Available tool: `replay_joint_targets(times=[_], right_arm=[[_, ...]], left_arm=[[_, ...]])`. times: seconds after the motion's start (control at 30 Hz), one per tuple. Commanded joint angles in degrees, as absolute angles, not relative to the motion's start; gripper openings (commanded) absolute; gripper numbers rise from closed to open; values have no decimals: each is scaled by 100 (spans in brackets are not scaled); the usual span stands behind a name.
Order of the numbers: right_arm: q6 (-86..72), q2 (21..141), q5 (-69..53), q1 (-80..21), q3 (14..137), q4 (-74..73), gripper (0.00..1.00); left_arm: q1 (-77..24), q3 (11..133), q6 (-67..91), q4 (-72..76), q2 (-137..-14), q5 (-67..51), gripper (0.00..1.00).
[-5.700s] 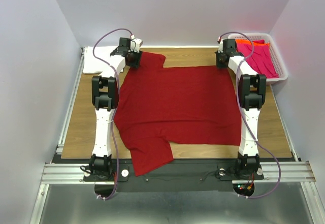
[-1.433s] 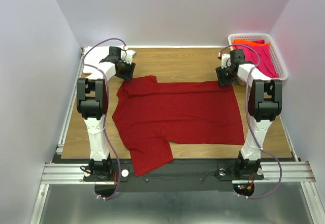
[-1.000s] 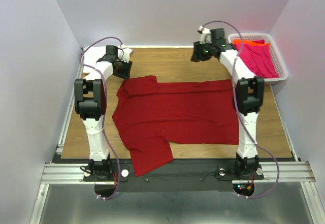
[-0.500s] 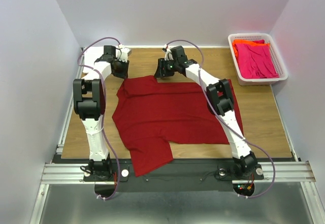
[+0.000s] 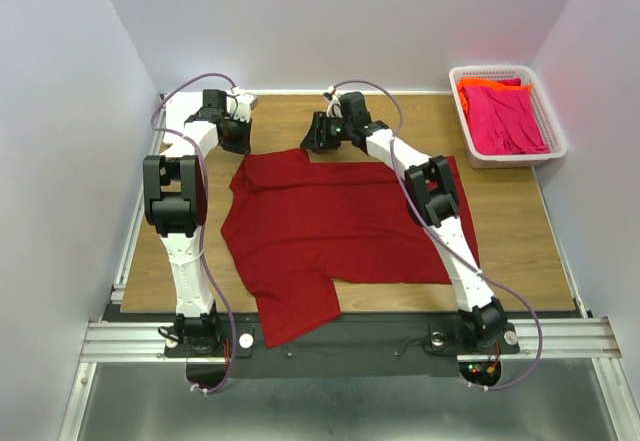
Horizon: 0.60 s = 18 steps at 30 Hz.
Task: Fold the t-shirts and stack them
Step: Fold the tshirt
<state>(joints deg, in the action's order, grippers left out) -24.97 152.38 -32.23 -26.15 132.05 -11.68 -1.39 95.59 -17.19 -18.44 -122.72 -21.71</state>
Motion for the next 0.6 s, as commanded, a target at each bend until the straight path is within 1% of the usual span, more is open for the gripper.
replay_joint_targets(times=[0.0,0.03,0.13,0.17,0.2,0.3,0.37,0.4,0.5,0.53,0.57], right_arm=[[-2733,15372,-3445,-2698,13342,-791,56],[-2742,15381,-3428,-2698,13350,-774,57],[-2769,15416,-3419,-2733,13368,-747,57],[-2769,15416,-3436,-2742,13368,-738,56],[-2786,15433,-3445,-2760,13368,-730,55],[-2795,15460,-3498,-2804,13359,-721,47],[-2804,15477,-3515,-2839,13359,-703,38],[-2795,15478,-3542,-2839,13342,-703,33],[-2778,15478,-3586,-2830,13324,-703,25],[-2769,15486,-3595,-2830,13324,-703,19],[-2742,15469,-3603,-2830,13324,-703,16]], left_arm=[[-105,9650,-1661,-1767,-12015,-2303,14],[-105,9642,-1652,-1775,-12006,-2277,15],[-88,9633,-1644,-1775,-12032,-2224,26],[-88,9615,-1635,-1784,-12032,-2206,32],[-88,9615,-1643,-1784,-12041,-2197,35],[-62,9589,-1652,-1784,-12032,-2057,43],[-44,9563,-1644,-1784,-12032,-1978,51],[-44,9554,-1644,-1775,-12024,-1943,52],[-44,9501,-1661,-1784,-12015,-1934,52],[-44,9484,-1670,-1784,-12006,-1942,52],[-44,9466,-1687,-1784,-12006,-1942,51]])
